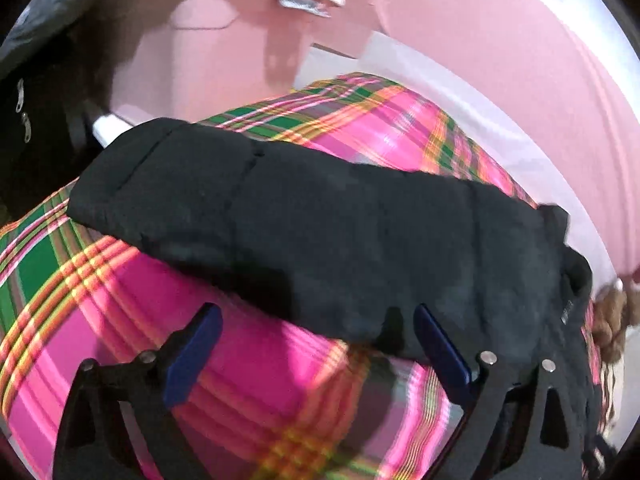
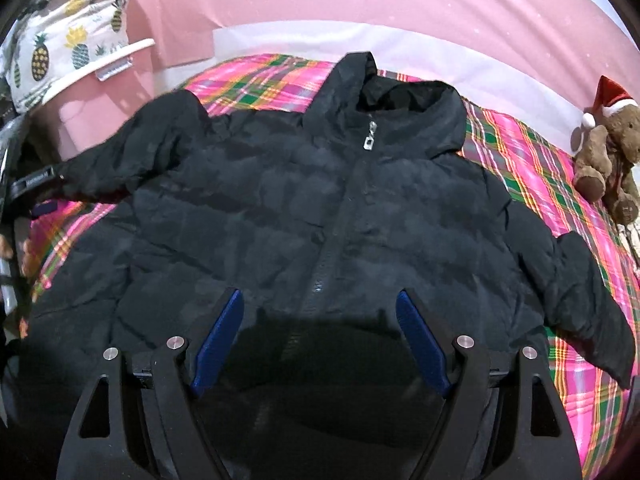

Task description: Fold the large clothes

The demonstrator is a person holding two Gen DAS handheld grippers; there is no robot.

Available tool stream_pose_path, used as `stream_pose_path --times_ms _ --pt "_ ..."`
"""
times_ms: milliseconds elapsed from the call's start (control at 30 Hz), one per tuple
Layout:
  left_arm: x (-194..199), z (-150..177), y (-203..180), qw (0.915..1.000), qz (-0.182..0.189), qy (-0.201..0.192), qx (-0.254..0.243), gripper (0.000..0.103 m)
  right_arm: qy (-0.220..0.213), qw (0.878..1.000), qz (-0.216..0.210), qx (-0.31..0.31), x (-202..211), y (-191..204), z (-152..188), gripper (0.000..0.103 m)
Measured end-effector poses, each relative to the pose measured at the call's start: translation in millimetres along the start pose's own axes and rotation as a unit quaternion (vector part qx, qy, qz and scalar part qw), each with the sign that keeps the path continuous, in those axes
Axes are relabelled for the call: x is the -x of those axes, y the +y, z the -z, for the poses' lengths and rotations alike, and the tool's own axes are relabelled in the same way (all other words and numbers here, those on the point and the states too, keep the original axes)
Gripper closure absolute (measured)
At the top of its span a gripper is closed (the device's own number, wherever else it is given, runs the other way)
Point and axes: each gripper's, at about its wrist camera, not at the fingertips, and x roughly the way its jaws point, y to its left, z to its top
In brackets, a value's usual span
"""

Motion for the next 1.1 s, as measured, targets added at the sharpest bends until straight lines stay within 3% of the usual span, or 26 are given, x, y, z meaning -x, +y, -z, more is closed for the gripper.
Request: stream_pose_path --times_ms 167,267,467,633,800,933,1100 --pt "-15 -15 4 0.9996 -0.02 -0.022 0.0 0.013 0.017 1.0 0.01 -0.004 -17 -11 3 0.025" --pt "-20 -20 5 0.9986 -0.042 -0.033 -0.005 0.038 0.02 1.0 0.016 -0.009 -20 -18 6 0.025" --pt "-9 -32 -2 0.9981 -0.037 -0.042 -0.025 0.081 0.021 0.999 0.02 -0.016 -16 -30 13 0.025" --pt "35 -48 -31 0.9954 -0.008 -0.073 -0.062 0.085 0.014 0.999 0.02 -0.031 -4 -41 21 0.025" --pt "86 -60 -81 0.9873 0.047 -0.106 -0.109 0.085 -0.002 0.999 0.022 -0.043 13 -51 27 0.025" --pt "117 -57 -137 0.9754 0.114 -0.109 -0.154 0.085 -0.015 0.998 0.02 -0.064 26 -65 31 0.025" --pt "120 -28 -221 0.9525 0.178 -0.087 -0.231 0.085 -0.03 0.995 0.013 -0.098 41 -90 38 0.025"
